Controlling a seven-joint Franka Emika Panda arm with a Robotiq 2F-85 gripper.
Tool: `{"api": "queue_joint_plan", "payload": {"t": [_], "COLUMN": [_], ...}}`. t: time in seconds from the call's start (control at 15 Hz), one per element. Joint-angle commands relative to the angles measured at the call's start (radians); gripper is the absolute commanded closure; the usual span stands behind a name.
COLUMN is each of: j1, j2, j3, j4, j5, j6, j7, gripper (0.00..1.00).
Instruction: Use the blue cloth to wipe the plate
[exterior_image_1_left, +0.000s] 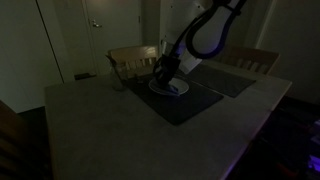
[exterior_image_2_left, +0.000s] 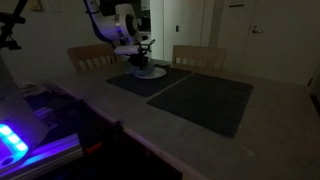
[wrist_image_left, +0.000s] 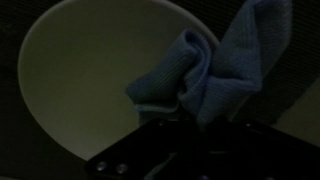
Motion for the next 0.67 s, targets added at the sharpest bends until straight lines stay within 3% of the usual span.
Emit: {"api": "queue_joint_plan", "payload": {"t": [0.0, 0.2, 0.53, 0.6], "j1": [-0.066, -0.079, -0.08, -0.059], "j2": [-0.011, -0.04, -0.066, -0.06], "j3": [0.108, 0.172, 0.275, 0.27], "j4": [-0.027, -0.008, 0.024, 0.02], "j5": [0.199, 0.282, 0.332, 0.325], "j6": [0.081, 0.108, 0.099, 0.112], "j7": [-0.139, -0.224, -0.311, -0.316], "gripper": [0.98, 0.98, 0.98, 0.98]}}
